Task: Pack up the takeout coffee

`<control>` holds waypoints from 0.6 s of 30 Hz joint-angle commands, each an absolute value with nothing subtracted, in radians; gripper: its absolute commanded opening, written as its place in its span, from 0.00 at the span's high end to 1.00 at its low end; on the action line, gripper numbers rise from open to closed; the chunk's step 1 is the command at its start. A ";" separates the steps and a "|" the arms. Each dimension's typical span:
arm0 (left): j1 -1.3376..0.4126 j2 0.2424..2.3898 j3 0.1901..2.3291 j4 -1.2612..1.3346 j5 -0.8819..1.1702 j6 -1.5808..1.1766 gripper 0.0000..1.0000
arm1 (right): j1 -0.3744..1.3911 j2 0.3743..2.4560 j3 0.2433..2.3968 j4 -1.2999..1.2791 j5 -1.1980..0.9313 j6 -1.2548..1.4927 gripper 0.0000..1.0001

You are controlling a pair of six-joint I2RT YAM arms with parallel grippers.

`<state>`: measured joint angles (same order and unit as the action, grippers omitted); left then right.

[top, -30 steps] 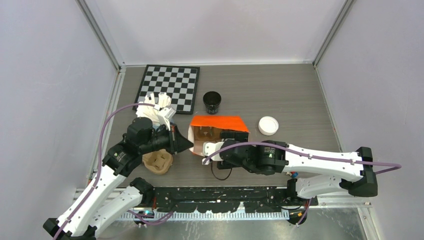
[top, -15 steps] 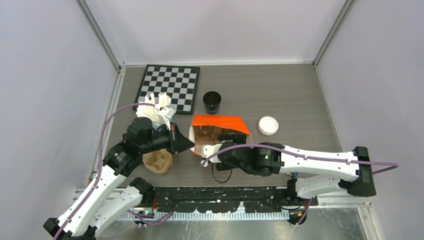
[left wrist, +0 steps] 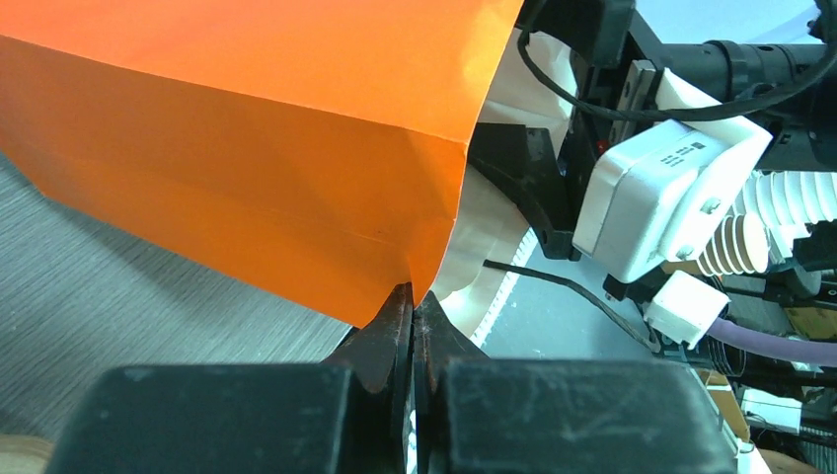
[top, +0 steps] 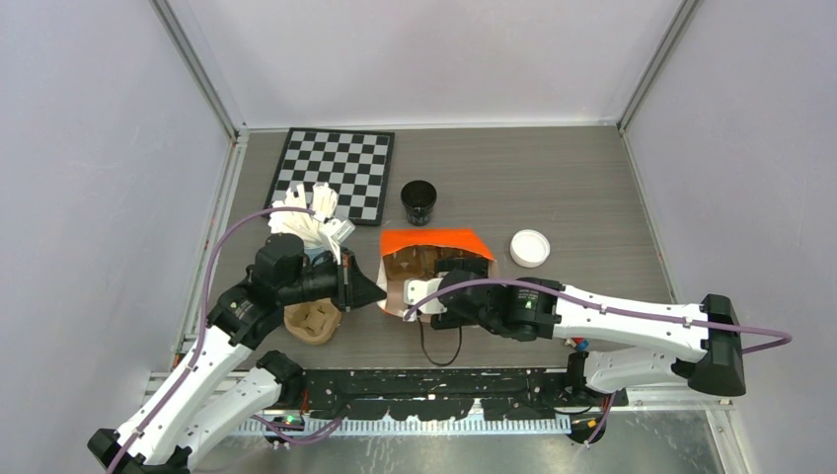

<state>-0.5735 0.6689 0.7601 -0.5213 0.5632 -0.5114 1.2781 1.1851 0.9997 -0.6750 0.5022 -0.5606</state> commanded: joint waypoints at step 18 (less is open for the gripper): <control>-0.569 0.643 0.762 -0.491 0.649 -0.481 1.00 | 1.197 1.227 0.912 -0.419 0.443 -0.701 0.26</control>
<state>-0.5735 0.6506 0.7574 -0.5213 0.6033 -0.4896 1.2140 1.2213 0.9180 -0.4839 0.4416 -0.6811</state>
